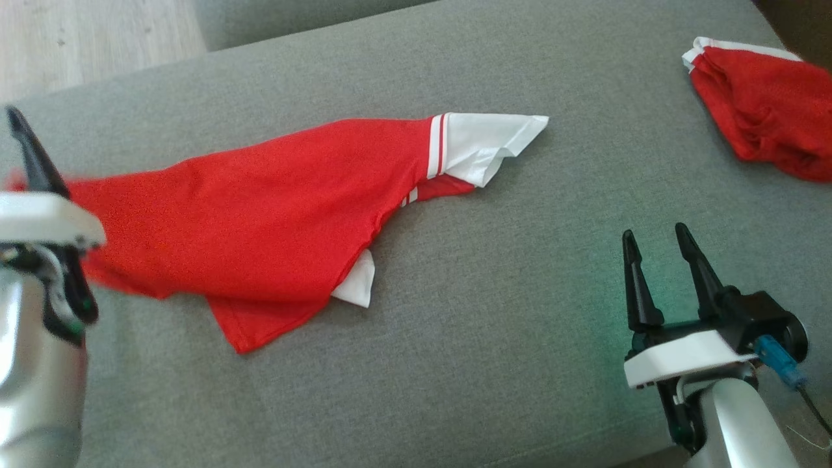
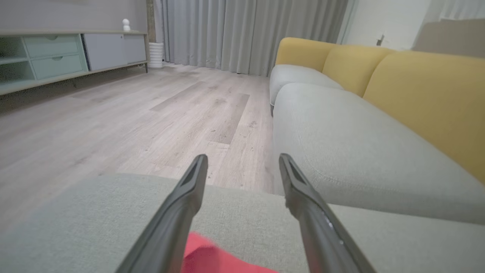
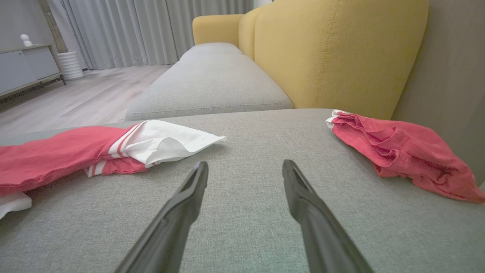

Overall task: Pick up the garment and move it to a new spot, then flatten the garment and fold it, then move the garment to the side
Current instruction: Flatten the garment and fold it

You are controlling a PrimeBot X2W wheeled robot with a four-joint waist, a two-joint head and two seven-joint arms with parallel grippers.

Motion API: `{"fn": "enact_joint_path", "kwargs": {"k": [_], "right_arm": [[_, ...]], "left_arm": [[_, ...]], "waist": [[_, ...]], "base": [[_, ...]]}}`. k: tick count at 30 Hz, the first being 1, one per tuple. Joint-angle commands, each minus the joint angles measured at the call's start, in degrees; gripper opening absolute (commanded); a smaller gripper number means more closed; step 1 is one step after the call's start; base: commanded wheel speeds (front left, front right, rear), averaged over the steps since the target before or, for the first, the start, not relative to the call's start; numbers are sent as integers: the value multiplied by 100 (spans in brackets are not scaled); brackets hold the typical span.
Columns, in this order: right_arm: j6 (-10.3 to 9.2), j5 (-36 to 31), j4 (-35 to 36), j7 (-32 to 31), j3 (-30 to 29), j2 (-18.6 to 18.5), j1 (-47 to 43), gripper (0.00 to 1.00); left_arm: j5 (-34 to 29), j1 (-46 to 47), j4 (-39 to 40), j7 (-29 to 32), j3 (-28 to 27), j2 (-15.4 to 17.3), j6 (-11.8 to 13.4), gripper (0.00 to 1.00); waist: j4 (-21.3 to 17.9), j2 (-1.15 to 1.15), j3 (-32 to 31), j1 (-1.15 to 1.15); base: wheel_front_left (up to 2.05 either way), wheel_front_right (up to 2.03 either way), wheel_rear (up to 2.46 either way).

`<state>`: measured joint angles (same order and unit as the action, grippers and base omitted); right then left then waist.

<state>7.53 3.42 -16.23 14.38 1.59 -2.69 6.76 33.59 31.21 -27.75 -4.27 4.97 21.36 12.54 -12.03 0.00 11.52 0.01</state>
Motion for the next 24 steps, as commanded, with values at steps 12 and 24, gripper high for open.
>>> {"fn": "enact_joint_path", "kwargs": {"k": [12, 24], "right_arm": [[-4, -69, 167, 62, -15, -19, -145, 100], [-4, -150, 170, 62, 54, -19, -48, 100]], "left_arm": [[-400, -2373, 2359, 606, 1129, 7, -109, 100], [-1028, -2587, 2240, 1130, 2248, -126, -188, 100]], "waist": [[191, 0, -293, -1], [243, 0, -184, -1]], "base": [[0, 0, 0], [0, 0, 0]]}}
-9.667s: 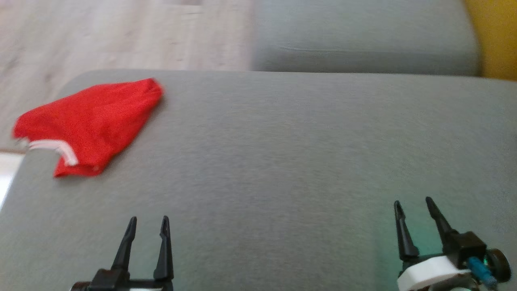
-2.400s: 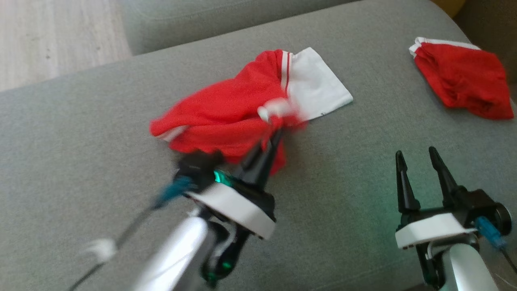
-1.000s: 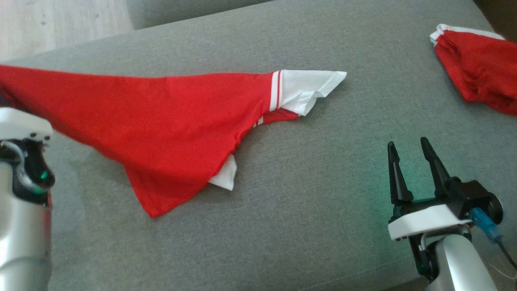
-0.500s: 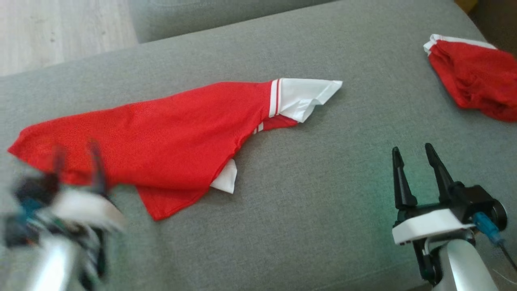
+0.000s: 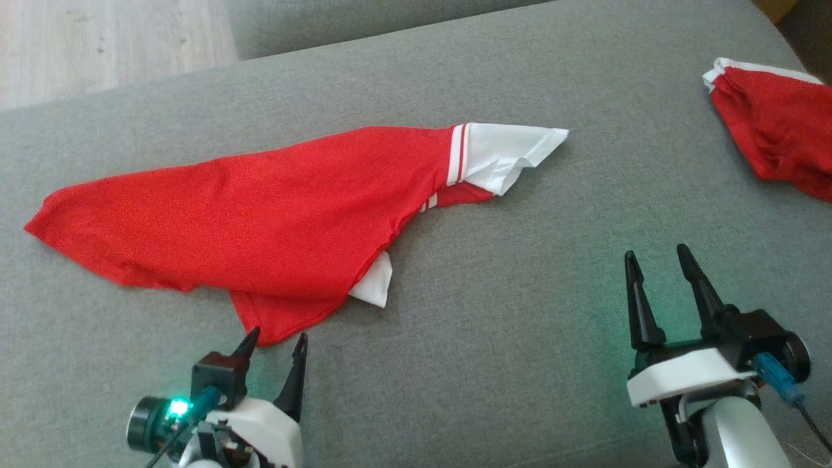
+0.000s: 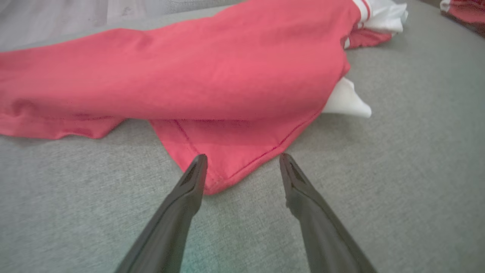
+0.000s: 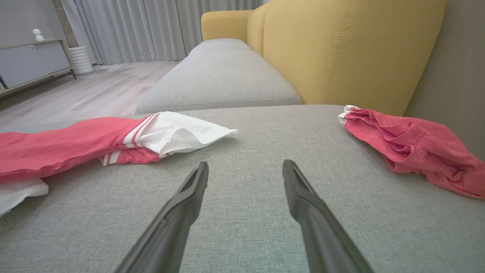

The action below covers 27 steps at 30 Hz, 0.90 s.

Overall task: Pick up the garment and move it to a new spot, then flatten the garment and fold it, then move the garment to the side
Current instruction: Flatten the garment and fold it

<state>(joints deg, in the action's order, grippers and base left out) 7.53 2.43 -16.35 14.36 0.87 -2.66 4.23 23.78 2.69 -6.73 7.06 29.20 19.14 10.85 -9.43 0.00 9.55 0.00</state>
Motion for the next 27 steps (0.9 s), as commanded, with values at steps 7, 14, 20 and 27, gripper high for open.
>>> {"fn": "enact_joint_path", "kwargs": {"k": [7, 14, 20, 27], "right_arm": [[-4, -10, 178, 63, 116, -21, 207, 100], [-4, 37, 178, 63, 94, -21, 212, 100], [-4, 47, 174, 63, 22, -21, 132, 100], [-4, 67, 236, 63, -64, -21, 41, 100]], "left_arm": [[-344, 662, -566, 135, 46, 215, -119, 100], [-421, 999, -1106, 363, 269, 243, -372, 0], [-220, 619, -539, 491, 127, 391, -222, 0], [198, -1371, 1689, 1223, -474, 1468, 553, 0]], "waist": [[-92, 0, 102, 0], [-71, 0, 145, 0], [66, 0, 36, 0], [252, 0, -50, 0]], "base": [[0, 0, 0], [0, 0, 0], [0, 0, 0], [0, 0, 0]]}}
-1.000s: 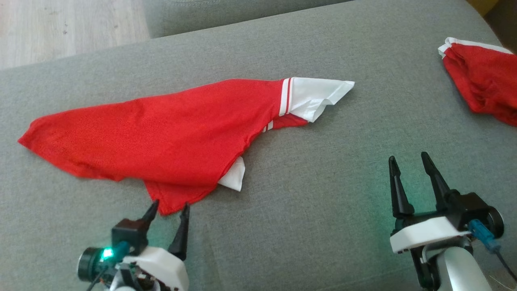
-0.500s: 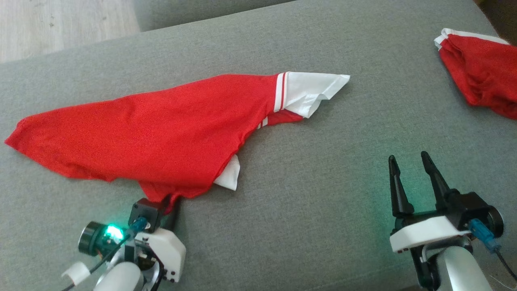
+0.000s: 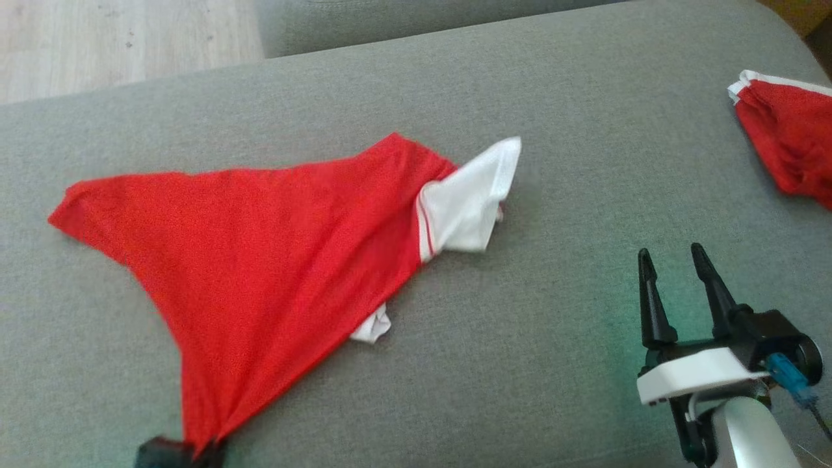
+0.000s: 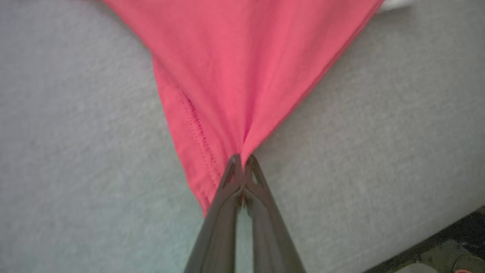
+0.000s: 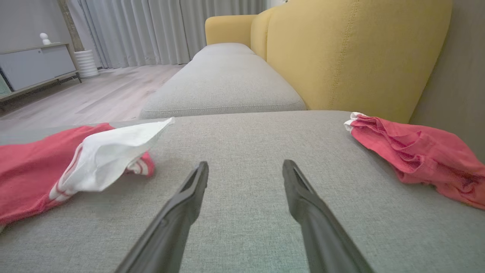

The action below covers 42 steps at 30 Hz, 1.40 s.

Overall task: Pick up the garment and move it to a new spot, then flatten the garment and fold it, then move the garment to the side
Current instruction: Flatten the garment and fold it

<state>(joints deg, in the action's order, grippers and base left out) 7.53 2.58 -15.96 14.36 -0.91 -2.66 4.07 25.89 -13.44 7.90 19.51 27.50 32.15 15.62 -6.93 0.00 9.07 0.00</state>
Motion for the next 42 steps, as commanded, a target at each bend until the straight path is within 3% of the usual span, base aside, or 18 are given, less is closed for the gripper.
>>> {"fn": "enact_joint_path", "kwargs": {"k": [1, 2, 3, 10, 12, 15, 20, 21, 24, 28, 34, 35, 37, 38, 42], "right_arm": [[-4, 62, 196, 63, 125, -21, 60, 100], [-4, 68, 193, 63, 140, -21, 65, 100], [-4, 74, 185, 63, 165, -21, 73, 100], [-4, 117, 185, 63, 194, -21, 116, 100], [-4, 114, 170, 63, 198, -21, 130, 100], [-4, 149, 174, 63, 254, -21, 193, 100], [-4, 240, 206, 63, 411, -21, 385, 100], [-4, 240, 206, 63, 411, -21, 385, 100], [-4, 286, 200, 63, 487, -21, 467, 100], [-4, 316, 201, 63, 454, -21, 527, 100], [-4, 335, 181, 63, 446, -21, 560, 100], [-4, 345, 177, 63, 451, -21, 568, 100], [-4, 358, 177, 63, 453, -21, 577, 100], [-4, 359, 178, 63, 449, -21, 576, 100], [-4, 343, 168, 63, 424, -21, 548, 100]], "left_arm": [[-9, 127, 350, -50, -402, 218, 186, 9], [29, 29, 463, -83, -485, 230, 267, 41], [101, -61, 561, -96, -560, 228, 323, 100], [80, -166, 1632, -117, -1098, 473, 734, 100], [-102, 165, 2008, -94, -1004, 497, 678, 100], [-385, 1059, 2133, 28, -354, 187, 303, 100], [-957, 2799, 781, -7, 973, -1030, -421, 100], [-957, 2799, 781, -7, 973, -1030, -421, 100], [-1276, 3526, -337, -152, 1387, -1517, -687, 100], [-1617, 4165, -1558, -385, 1545, -1815, -726, 100], [-1698, 4594, -2696, -618, 1549, -2075, -677, 100], [-1672, 4631, -2823, -660, 1545, -2114, -693, 85], [-1654, 4704, -3023, -764, 1552, -2178, -713, 16], [-1645, 4733, -3100, -807, 1567, -2210, -735, 0], [-1574, 4788, -3181, -1069, 1604, -2332, -819, 0]], "waist": [[3, 0, -3, 0], [-3, 0, -5, 0], [-21, 0, -9, 0], [-302, 0, -13, 0], [-404, 0, 15, 0], [-556, 0, 111, 0], [-840, 0, 390, 0], [-840, 0, 390, 0], [-1021, 0, 533, 0], [-1174, 0, 682, 0], [-1243, 0, 766, 0], [-1251, 0, 770, 0], [-1257, 0, 768, 0], [-1253, 0, 762, 0], [-1218, 0, 692, 0]], "base": [[0, 0, 0], [0, 0, 0], [0, 0, 0], [0, 0, 0], [0, 0, 0], [0, 0, 0], [0, 0, 0], [0, 0, 0], [0, 0, 0], [0, 0, 0], [0, 0, 0], [0, 0, 0], [0, 0, 0], [0, 0, 0], [0, 0, 0]]}}
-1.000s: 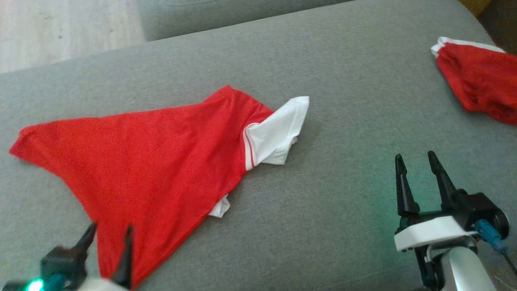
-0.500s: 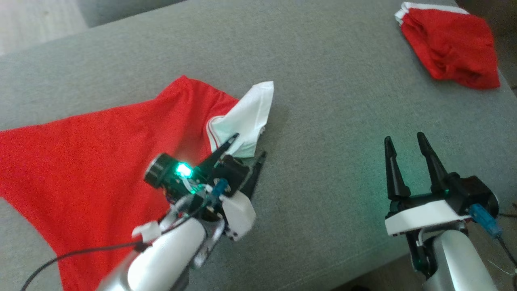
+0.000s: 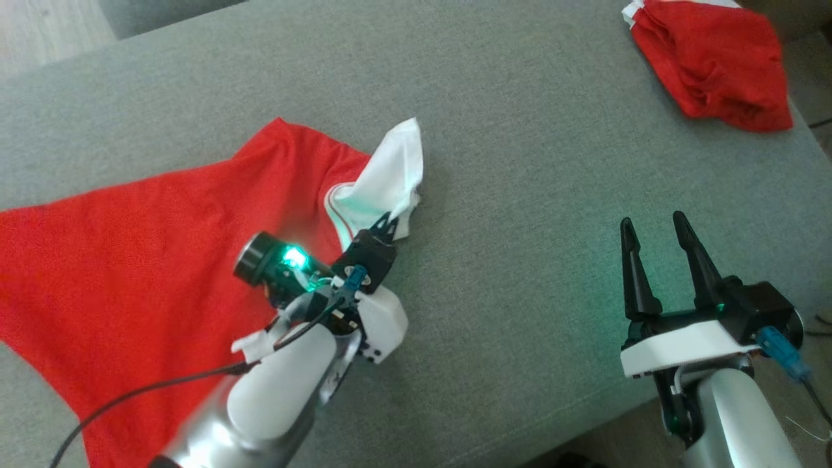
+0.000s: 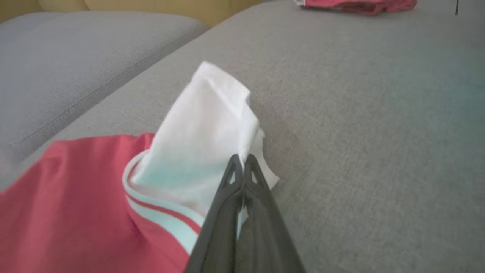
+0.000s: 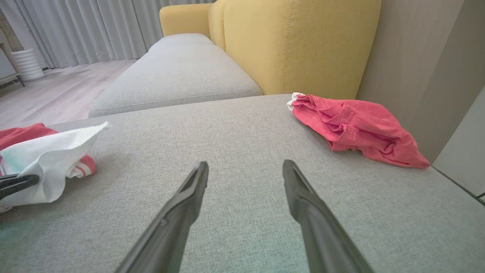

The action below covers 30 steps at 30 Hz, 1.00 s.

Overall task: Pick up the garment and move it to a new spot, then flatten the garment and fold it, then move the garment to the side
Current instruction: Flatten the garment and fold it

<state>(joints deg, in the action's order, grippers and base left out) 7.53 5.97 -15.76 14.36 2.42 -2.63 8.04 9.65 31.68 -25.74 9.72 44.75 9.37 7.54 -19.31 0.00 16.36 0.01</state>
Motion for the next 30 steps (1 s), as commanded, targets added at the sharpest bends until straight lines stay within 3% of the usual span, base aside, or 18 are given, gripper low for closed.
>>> {"fn": "enact_joint_path", "kwargs": {"k": [1, 4, 10, 12, 13, 18, 23, 30], "right_arm": [[-4, -4, 143, 63, 83, -25, 133, 100], [-4, -20, 131, 63, 74, -25, 87, 100], [-4, -49, 128, 63, -22, -25, -6, 100], [-4, -71, 103, 63, -21, -25, -13, 100], [-4, -82, 90, 63, -24, -25, -12, 100], [-4, -109, 38, 63, -24, -25, 3, 100], [-4, -171, 43, 63, -116, -25, -83, 100], [-4, -394, 189, 63, -489, -47, -328, 100]], "left_arm": [[83, 261, 226, -161, -113, -89, -32, 0], [247, 108, 566, -341, -28, -162, -223, 0], [640, -608, 1270, -417, 442, -10, -899, 0], [615, -734, 1201, -591, 567, 71, -1008, 35], [698, -819, 1112, -705, 580, 42, -1053, 100], [891, -995, 773, -1109, 674, -69, -1191, 100], [944, -1202, 1010, -1669, 361, 1, -823, 100], [907, -2057, 1733, -2327, -505, 520, 381, 100]], "waist": [[32, 0, -64, -1], [61, 0, -131, -1], [186, 0, -196, -1], [220, 0, -199, -1], [242, 0, -207, -1], [312, 0, -301, -1], [413, 0, -479, -1], [805, 0, -892, -1]], "base": [[0, 0, 0], [0, 0, 0], [0, 0, 0], [0, 0, 0], [0, 0, 0], [0, 0, 0], [0, 0, 0], [0, 0, 0]]}}
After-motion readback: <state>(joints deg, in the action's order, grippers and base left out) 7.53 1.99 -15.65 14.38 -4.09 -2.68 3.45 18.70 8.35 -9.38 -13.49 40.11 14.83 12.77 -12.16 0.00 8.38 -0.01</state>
